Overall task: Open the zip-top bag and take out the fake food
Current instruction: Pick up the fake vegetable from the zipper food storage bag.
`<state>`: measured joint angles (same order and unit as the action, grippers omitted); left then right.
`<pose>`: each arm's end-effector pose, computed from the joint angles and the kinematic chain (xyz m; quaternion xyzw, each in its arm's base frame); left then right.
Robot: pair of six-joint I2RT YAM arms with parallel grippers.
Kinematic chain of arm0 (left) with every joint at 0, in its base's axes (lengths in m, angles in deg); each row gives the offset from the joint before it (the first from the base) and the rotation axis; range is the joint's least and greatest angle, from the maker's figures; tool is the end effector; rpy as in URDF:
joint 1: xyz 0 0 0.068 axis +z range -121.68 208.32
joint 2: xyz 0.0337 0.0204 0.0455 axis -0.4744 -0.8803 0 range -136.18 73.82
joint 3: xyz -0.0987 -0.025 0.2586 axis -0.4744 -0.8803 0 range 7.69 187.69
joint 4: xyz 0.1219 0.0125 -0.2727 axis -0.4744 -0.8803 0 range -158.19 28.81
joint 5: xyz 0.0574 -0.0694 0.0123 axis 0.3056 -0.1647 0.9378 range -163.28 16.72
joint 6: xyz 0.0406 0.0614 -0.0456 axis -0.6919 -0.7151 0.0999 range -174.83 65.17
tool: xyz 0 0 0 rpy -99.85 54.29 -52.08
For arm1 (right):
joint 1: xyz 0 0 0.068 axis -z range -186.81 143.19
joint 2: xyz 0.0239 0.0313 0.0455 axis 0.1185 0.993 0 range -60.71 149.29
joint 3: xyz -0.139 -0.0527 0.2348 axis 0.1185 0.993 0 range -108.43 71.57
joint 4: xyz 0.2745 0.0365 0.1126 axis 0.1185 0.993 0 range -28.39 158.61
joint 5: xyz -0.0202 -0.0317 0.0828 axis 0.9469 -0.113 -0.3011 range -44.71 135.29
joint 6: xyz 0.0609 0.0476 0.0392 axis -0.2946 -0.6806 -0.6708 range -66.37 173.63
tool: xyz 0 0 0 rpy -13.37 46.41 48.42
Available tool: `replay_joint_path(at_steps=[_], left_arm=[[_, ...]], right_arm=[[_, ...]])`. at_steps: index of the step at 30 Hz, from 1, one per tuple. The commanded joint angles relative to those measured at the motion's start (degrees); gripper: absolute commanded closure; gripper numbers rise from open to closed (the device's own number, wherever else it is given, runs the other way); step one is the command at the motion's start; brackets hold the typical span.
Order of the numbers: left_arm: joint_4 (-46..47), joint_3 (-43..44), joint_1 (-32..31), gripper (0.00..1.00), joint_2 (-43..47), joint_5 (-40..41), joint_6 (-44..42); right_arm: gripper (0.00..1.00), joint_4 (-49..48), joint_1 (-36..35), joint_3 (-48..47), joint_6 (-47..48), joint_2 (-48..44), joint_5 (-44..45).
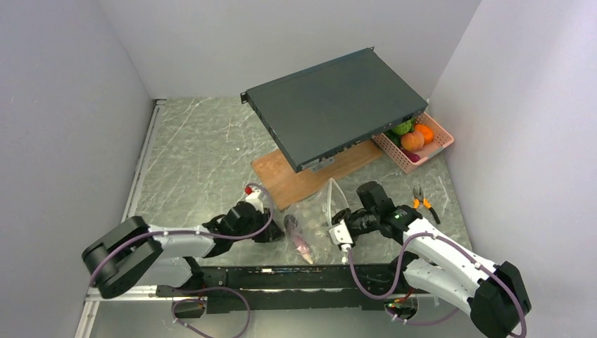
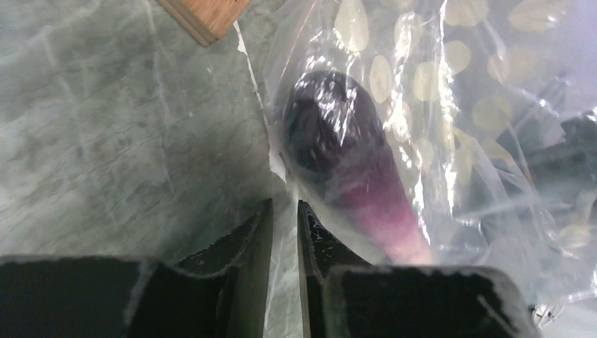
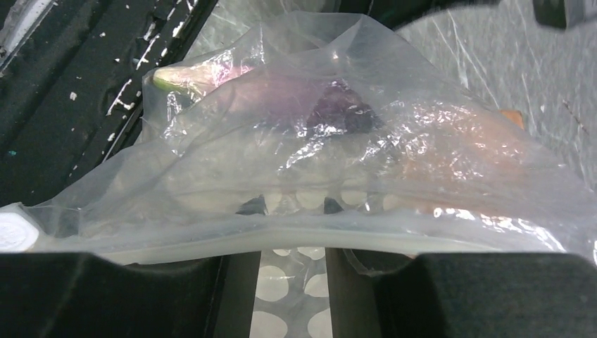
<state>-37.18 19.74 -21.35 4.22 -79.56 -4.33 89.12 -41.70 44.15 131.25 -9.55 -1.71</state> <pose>0.1585 -0.1995 0.0750 0.0196 0.8799 -0.3933 0.2661 0.1442 0.1689 0.1651 -0.7929 0.3705 0.2395 0.4204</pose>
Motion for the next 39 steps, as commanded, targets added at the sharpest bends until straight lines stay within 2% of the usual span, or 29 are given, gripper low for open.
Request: replay_joint_path(at_steps=[1, 16, 20, 26, 31, 35, 39], left_arm=[[2.74, 4.95, 0.71, 0.77, -6.22, -6.52, 0.73], [3.78, 15.10, 0.80, 0.77, -18.60, -17.08, -3.08], [3.84, 17.16, 0.79, 0.77, -21.48, -19.35, -3.39], [3.69, 19.85, 0.80, 0.76, -24.35, -22.39, -4.05], [3.58, 22.46, 0.60, 0.75, -26.98, -25.50, -4.73], [2.73, 22.91, 0.49, 0.75, -27.50, -25.77, -4.84], [0.89, 20.64, 0.92, 0.73, -25.32, -22.95, -4.97]], right_arm=[[0.62, -2.42, -2.02, 1.32, 3.06, -0.15, -1.48], [0.55, -13.34, -9.88, 5.69, 4.23, 3.79, 3.97], [0.50, -15.62, -10.92, 6.87, 6.00, 4.82, 6.29], [0.40, -16.17, -11.79, 7.09, 8.23, 5.88, 7.55], [0.28, -16.87, -12.71, 7.79, 10.49, 7.45, 8.37], [0.27, -17.01, -12.77, 6.57, 6.27, 7.69, 8.75], [0.27, -11.60, -11.87, 3.23, 2.81, 5.30, 9.10]])
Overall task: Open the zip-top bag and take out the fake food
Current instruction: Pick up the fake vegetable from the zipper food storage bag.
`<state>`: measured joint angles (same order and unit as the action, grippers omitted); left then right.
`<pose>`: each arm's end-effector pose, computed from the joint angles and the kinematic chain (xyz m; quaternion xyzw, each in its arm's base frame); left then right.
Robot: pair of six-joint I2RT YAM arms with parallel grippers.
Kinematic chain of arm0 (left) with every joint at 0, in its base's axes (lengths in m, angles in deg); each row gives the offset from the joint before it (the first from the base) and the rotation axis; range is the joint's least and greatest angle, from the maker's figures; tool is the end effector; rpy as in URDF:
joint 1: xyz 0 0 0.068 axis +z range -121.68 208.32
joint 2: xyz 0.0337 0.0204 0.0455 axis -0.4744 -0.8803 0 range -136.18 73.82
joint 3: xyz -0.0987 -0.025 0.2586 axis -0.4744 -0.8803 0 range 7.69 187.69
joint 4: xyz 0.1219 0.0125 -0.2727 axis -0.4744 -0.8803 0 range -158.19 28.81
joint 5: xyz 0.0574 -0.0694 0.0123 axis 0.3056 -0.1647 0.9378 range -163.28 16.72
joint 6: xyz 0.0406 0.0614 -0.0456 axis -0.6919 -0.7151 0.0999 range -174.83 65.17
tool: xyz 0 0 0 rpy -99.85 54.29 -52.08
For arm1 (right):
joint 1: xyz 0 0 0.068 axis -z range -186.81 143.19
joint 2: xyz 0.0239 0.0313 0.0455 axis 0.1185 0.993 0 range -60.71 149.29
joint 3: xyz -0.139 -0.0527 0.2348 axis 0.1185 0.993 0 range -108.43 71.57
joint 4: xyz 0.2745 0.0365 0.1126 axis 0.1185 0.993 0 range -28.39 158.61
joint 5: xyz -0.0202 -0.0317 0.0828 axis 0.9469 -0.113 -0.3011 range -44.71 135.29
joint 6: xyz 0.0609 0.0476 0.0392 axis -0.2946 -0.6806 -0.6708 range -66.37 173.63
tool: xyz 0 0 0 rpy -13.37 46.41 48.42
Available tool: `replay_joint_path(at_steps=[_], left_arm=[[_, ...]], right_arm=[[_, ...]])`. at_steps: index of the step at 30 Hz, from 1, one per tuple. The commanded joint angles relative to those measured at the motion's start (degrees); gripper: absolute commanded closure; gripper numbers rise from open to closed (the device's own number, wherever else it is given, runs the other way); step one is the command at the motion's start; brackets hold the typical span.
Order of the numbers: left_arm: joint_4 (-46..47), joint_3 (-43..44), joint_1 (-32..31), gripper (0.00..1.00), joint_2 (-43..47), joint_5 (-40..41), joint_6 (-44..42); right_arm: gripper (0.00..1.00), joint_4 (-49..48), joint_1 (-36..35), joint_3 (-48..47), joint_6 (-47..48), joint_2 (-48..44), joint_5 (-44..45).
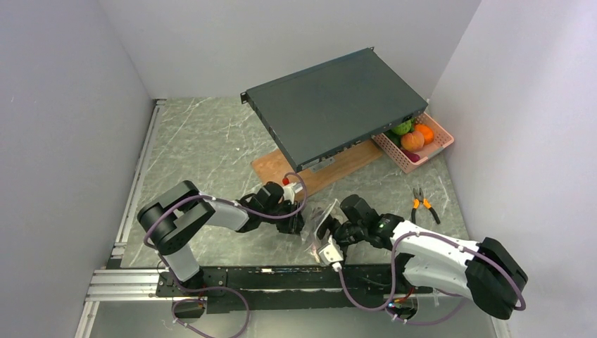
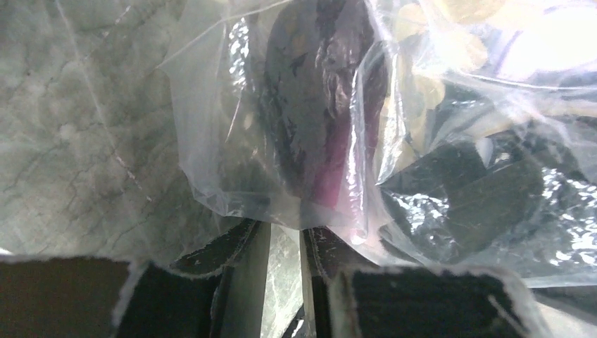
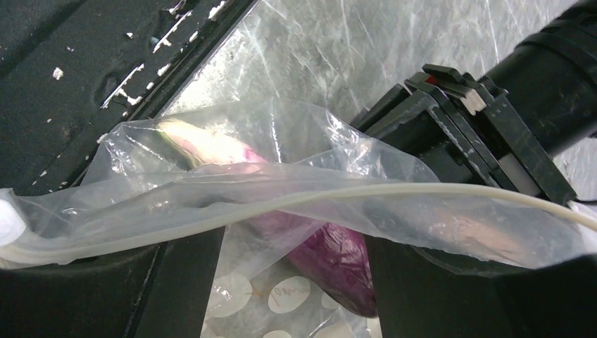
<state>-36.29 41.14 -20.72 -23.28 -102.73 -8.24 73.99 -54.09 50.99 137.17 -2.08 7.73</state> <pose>0.1966 -0.2837 0.0642 0.1286 0.8694 -0.4639 0.1111 0.1195 0.1984 0.1113 -0.8554 0.2715 0.1882 0.3989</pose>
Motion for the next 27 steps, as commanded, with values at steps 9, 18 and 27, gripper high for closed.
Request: replay_joint_path(at_steps=[9, 18, 27], left_arm=[[-0.80, -2.34, 0.96, 0.71, 3.34, 1.32, -1.78], [-3.46, -2.49, 1.05, 0.69, 5.18, 3.41, -3.42], [-4.69, -2.08, 1.04, 0.69, 6.51, 5.02, -4.61]], right_arm=[[0.18, 10.05, 4.11, -5.13, -0.65, -4.13, 3.53], [0.28, 10.12, 6.32, -6.13, 4.23, -2.39, 6.92], [0.53, 5.08, 6.31, -5.13, 6.22, -0.04, 6.03]])
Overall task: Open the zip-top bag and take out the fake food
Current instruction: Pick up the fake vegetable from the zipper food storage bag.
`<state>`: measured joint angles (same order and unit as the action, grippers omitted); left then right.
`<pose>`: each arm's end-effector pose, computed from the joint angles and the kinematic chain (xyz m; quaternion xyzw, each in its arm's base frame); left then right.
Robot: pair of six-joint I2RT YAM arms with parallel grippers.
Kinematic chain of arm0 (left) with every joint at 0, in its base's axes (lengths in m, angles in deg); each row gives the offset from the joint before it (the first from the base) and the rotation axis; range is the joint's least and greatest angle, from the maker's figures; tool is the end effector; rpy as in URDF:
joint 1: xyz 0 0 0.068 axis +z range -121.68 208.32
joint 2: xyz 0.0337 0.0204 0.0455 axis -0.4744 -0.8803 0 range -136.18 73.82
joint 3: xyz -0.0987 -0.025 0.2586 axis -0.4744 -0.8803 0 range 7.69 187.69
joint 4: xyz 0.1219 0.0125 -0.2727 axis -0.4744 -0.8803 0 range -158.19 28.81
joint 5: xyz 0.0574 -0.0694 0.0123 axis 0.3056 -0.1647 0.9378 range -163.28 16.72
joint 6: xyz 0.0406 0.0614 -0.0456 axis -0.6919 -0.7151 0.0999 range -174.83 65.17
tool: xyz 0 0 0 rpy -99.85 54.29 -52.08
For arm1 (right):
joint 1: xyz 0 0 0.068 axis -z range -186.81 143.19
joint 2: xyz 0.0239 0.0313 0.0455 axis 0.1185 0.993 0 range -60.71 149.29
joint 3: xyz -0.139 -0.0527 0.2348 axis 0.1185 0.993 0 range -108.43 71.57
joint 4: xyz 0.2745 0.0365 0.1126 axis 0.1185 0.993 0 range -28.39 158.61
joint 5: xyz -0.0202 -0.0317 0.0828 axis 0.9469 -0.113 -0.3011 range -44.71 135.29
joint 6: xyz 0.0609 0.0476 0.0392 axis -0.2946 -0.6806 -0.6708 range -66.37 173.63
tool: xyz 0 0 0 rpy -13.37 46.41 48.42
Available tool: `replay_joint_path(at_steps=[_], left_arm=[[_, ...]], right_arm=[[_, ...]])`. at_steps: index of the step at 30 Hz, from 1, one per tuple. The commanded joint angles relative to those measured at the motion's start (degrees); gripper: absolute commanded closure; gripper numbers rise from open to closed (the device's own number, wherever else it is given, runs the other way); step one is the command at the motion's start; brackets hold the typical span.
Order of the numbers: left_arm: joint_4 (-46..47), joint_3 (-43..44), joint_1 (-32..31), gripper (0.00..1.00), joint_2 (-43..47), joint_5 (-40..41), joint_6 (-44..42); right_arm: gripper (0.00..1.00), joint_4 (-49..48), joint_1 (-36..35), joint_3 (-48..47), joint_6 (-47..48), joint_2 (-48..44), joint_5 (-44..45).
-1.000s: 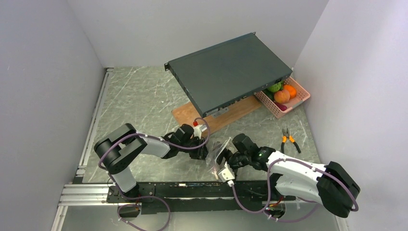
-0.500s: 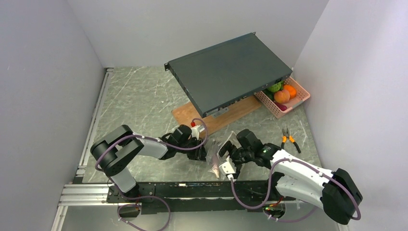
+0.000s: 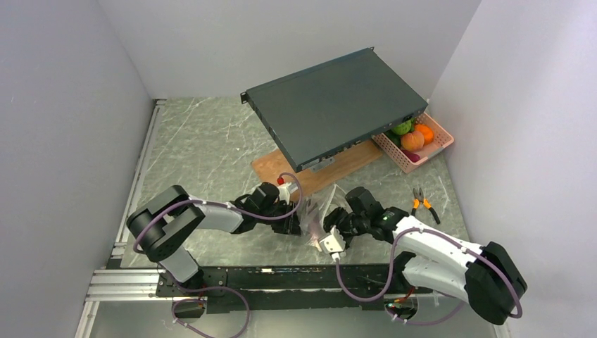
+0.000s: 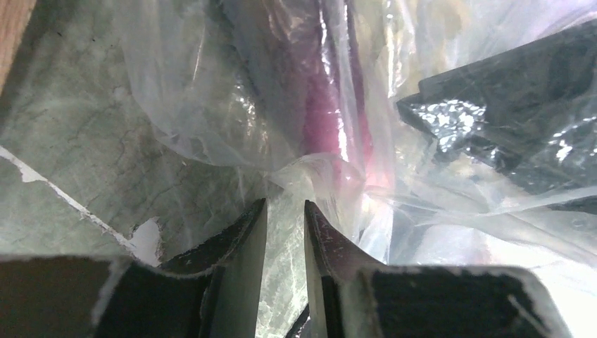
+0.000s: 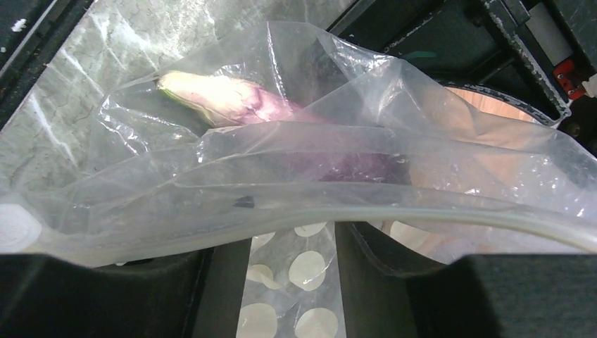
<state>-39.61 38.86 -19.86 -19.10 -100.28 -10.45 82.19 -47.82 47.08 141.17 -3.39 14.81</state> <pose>0.1942 -0.2691 0.0684 0.1276 0.8781 -0.4424 0.1301 0.1479 0.1802 0.1238 -0.8611 0.3232 0.1096 0.3769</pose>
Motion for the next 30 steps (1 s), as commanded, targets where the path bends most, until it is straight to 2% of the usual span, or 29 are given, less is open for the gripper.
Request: replay_joint_path(at_steps=[1, 7, 9, 11, 15, 18, 20, 23, 30], left_arm=[[-1.85, 0.26, 0.18, 0.68, 2.81, 2.99, -2.53], [-2.08, -0.54, 0.18, 0.66, 6.48, 6.90, -3.38], [-1.38, -0.74, 0.19, 0.65, 6.90, 7.21, -3.16], [-1.03, -0.69, 0.24, 0.65, 6.64, 7.07, -2.95], [-0.04, -0.44, 0.27, 0.64, 5.29, 6.24, -2.33], [0.79, 0.28, 0.24, 0.64, 4.38, 5.47, -2.36], [0.76, 0.70, 0.23, 0.64, 3.94, 5.08, -2.49], [0.47, 0.21, 0.20, 0.63, 4.25, 5.32, -2.51], [-0.29, 0.69, 0.24, 0.63, 3.31, 5.24, -3.45]], right_arm=[[0.54, -2.75, 0.06, -1.33, 2.08, 1.68, -1.26], [0.65, 11.46, -0.08, -6.16, 3.66, 4.52, -9.37], [0.71, 13.66, -0.74, -7.64, 3.04, 4.53, -12.08], [0.82, 15.27, -1.38, -9.26, 2.08, 4.52, -14.47], [0.89, 17.93, -3.50, -11.62, -0.25, 4.98, -17.82], [0.88, 16.80, -5.82, -11.49, -3.44, 4.96, -18.70], [0.79, 15.50, -6.25, -11.37, -5.61, 4.82, -19.21], [0.68, 12.30, -5.91, -11.52, -9.27, 3.89, -14.23], [0.67, 16.10, -1.97, -12.86, -3.19, 2.87, -6.27]])
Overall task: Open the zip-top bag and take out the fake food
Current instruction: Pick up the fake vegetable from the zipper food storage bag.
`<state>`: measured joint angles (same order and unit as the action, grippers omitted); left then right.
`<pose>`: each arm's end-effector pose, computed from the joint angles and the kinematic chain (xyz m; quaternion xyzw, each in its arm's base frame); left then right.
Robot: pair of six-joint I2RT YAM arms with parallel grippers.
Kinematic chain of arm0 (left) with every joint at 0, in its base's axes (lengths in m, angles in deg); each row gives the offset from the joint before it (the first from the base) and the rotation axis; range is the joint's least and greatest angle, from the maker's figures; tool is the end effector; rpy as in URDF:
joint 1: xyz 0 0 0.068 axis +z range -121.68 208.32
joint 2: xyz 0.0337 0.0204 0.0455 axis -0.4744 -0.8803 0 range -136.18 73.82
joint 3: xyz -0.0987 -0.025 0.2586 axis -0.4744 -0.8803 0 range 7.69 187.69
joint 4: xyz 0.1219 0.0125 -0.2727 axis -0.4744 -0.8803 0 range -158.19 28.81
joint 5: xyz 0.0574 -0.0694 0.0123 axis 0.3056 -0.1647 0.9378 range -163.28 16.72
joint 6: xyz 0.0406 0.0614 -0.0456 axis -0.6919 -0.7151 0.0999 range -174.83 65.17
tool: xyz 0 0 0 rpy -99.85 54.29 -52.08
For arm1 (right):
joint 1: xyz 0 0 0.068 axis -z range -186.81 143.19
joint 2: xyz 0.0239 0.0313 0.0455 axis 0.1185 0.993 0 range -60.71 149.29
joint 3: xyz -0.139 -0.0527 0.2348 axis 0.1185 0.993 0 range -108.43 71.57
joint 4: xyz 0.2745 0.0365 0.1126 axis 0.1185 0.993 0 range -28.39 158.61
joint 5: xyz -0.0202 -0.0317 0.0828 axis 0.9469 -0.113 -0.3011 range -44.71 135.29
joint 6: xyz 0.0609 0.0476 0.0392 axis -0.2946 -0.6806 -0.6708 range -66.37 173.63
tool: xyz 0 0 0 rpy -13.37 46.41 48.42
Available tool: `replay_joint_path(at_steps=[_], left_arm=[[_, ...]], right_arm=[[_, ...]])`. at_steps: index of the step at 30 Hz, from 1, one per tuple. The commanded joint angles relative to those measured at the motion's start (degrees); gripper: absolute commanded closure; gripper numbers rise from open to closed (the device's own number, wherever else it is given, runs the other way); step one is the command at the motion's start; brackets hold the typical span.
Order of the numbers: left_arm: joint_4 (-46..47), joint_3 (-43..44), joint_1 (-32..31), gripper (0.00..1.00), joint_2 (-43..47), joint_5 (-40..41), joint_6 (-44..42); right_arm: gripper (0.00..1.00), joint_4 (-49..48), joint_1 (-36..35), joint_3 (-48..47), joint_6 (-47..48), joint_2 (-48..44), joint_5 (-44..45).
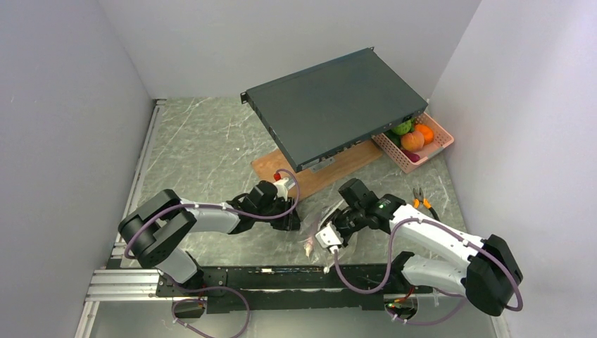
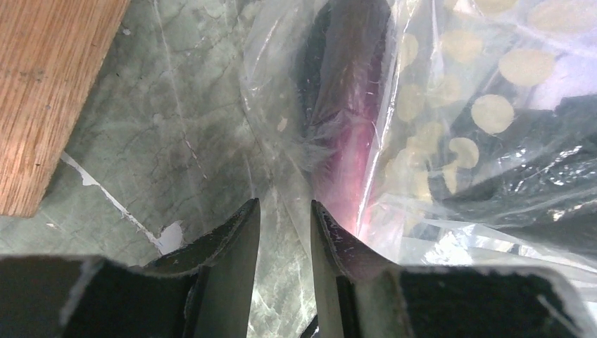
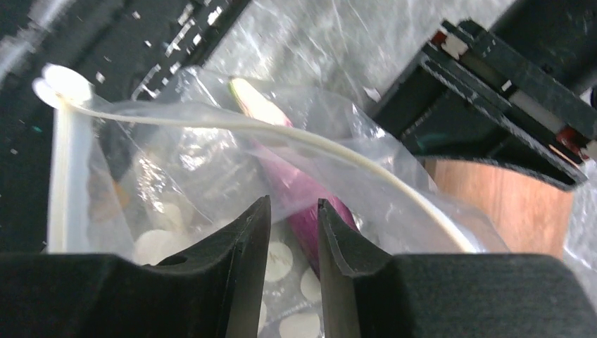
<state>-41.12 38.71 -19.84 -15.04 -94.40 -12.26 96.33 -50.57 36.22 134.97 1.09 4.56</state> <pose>0.2009 -0.2656 0.0846 0.1236 0.8777 -0.4236 0.1870 0.1373 0.2008 0.1620 -0.8457 0.3416 0.2439 0.3296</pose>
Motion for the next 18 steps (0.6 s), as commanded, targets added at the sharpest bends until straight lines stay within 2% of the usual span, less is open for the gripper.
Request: replay_joint_path(at_steps=[1, 7, 14, 18], left_arm=[[0.51, 1.60, 0.20, 0.63, -1.26, -0.71, -2.14], [-0.96, 3.66, 0.25, 0.62, -2.29, -1.34, -3.82], [-0.79, 5.38, 0.23, 0.61, -4.49, -3.03, -4.87], [-0.96, 6.93, 0.20, 0.61, -6.79, -4.06, -5.44]], right_arm=[[0.66, 1.36, 0.79, -1.36, 3.33, -1.85, 5.12], [0.56, -8.56, 0.66, 4.22, 5.68, -1.23, 13.24], [0.50, -18.95, -0.44, 8.40, 8.57, 2.73, 16.67], [0.40, -21.95, -0.88, 9.73, 9.84, 4.25, 17.47]])
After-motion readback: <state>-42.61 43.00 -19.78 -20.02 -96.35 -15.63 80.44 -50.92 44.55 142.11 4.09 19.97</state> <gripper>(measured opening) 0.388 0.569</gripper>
